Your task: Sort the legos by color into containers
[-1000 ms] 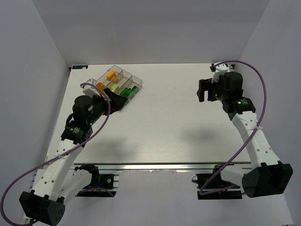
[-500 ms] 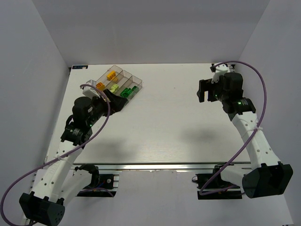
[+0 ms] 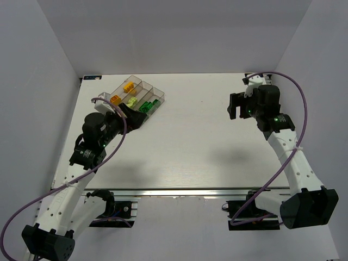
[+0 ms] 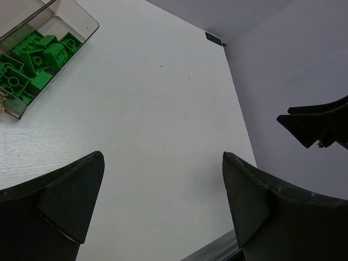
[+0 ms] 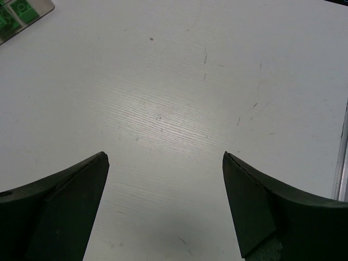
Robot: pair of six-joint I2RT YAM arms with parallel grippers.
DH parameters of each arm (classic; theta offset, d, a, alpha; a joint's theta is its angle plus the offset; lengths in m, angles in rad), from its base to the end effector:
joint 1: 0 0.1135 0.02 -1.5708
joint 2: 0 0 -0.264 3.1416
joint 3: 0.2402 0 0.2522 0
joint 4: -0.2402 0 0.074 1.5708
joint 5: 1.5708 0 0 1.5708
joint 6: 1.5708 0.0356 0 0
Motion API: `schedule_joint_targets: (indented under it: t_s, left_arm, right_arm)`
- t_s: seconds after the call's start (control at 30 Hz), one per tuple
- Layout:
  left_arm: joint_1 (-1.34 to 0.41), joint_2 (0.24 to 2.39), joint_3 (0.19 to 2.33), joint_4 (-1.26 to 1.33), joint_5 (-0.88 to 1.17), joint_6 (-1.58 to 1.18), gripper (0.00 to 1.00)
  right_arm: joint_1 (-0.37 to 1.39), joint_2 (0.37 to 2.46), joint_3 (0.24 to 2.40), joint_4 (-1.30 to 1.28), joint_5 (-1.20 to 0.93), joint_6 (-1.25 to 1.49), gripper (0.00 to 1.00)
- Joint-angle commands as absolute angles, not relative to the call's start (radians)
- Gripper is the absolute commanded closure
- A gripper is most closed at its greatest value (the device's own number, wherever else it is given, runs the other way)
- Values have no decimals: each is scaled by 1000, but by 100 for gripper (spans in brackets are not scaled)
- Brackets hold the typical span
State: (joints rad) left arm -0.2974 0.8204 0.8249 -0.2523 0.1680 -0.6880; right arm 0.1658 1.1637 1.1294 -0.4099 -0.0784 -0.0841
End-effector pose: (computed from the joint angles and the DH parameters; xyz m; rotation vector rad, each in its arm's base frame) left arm 0.1803 -0.0615 0.3409 -0.2459 1.8830 -0.8384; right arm 0.2572 0.0459 0.3604 -0.3007 1.9934 0.1310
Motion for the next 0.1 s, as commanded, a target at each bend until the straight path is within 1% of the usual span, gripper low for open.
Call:
schedule_joint_targets:
  t_s: [0.0, 0.07]
  left_arm:
    - [-295, 811, 815, -226, 186, -676, 2]
    - [-293, 815, 813, -216, 187, -675, 2]
  right_arm:
    - [169, 1135, 1120, -379, -74, -74, 10]
    - [167, 1135, 1114, -379, -60, -69, 11]
